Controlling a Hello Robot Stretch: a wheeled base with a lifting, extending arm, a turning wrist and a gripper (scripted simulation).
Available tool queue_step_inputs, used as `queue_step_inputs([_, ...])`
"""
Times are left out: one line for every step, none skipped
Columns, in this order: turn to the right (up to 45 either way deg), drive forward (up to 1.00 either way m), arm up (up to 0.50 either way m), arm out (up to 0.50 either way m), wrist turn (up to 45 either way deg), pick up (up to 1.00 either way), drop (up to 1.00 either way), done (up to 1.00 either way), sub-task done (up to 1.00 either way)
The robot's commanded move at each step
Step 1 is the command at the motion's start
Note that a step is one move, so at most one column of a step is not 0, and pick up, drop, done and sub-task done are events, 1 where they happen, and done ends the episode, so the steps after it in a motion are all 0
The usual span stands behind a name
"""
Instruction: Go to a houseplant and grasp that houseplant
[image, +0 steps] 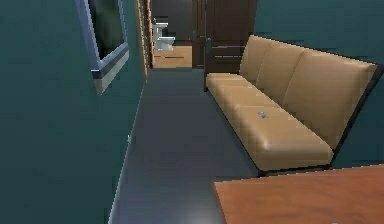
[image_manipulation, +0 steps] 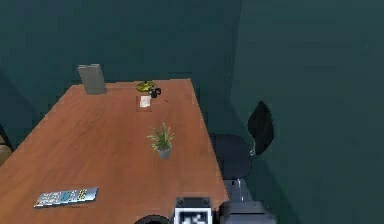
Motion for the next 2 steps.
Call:
queue_step_inputs([0.0, 0.00, 0.00, 0.42, 0.0, 0.00, 0.00, 0.00, 0.00])
queue_step_inputs([0.0, 0.00, 0.00, 0.00, 45.0, 0.00, 0.00, 0.00, 0.00])
